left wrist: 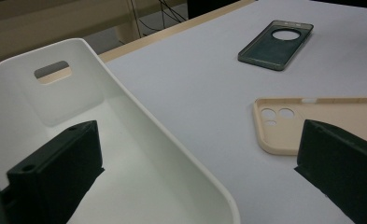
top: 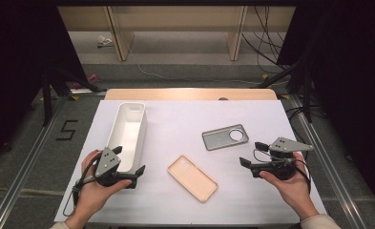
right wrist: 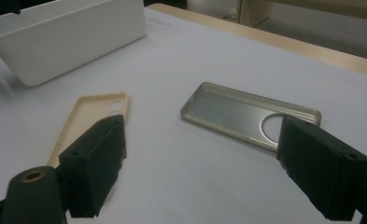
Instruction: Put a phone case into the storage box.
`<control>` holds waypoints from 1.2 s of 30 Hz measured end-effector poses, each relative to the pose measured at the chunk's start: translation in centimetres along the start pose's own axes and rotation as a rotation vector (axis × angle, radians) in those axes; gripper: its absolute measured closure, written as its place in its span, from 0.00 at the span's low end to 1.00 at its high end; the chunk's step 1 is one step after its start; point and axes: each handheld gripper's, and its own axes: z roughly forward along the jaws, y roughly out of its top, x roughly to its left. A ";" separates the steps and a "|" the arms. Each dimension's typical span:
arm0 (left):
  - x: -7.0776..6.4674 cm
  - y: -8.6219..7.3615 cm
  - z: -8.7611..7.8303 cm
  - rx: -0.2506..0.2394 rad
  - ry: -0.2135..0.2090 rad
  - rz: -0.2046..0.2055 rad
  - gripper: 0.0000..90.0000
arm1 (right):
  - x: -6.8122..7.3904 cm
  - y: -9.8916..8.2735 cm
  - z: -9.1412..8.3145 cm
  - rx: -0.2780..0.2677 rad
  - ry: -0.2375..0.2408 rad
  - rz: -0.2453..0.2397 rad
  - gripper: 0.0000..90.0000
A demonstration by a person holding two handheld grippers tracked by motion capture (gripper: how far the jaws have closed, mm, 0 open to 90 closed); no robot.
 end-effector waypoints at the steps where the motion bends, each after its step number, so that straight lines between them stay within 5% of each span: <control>1: 0.0 0.0 0.0 0.001 0.000 0.001 0.00 | 0.0 0.0 0.0 0.000 0.000 0.000 0.19; 15: 0.1 0.0 0.2 0.008 -0.001 0.009 0.00 | 0.0 0.4 1.0 0.016 -0.007 -0.016 0.23; 21: 0.0 0.0 0.4 0.009 -0.002 0.012 0.01 | -0.2 1.2 3.0 0.048 -0.014 -0.041 0.53; 25: 0.0 0.0 0.3 0.009 -0.002 0.013 0.01 | -0.2 1.7 4.5 0.087 -0.017 -0.060 0.64; 26: 0.0 0.0 0.4 0.008 -0.002 0.012 0.01 | -0.2 2.0 5.7 0.121 -0.016 -0.076 0.74; 29: 0.0 0.0 0.3 0.007 -0.003 0.010 0.01 | -0.2 2.4 7.0 0.157 -0.004 -0.081 0.83; 32: 0.0 0.0 0.3 0.007 -0.004 0.012 0.01 | -0.2 3.2 9.5 0.250 -0.002 -0.082 0.96; 36: 0.0 0.0 0.3 0.006 -0.005 0.013 0.01 | -0.3 3.8 11.7 0.316 -0.010 -0.076 1.00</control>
